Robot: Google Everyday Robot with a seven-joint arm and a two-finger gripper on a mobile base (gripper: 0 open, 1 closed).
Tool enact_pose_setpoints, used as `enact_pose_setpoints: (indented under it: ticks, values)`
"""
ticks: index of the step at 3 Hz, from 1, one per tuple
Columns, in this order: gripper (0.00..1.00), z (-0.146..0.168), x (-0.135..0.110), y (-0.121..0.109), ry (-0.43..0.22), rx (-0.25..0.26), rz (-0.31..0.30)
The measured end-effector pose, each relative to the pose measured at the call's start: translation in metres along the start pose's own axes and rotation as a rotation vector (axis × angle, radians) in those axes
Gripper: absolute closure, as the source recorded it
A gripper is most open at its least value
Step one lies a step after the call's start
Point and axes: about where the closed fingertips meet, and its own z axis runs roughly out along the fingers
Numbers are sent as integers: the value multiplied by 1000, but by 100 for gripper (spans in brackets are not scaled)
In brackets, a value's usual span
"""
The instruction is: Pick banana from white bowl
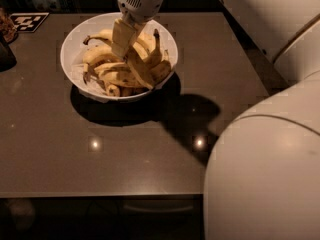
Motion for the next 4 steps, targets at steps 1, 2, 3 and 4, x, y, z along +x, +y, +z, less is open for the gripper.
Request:
enact_pose_setpoints:
  ticks: [1, 2, 3, 4]
  values:
    - [100, -12, 5, 8, -21, 2, -42]
    - [100, -29, 18, 22, -73, -14, -98]
    - [100, -47, 37, 36, -149, -38, -147]
    - [100, -63, 59, 49, -204, -53, -175]
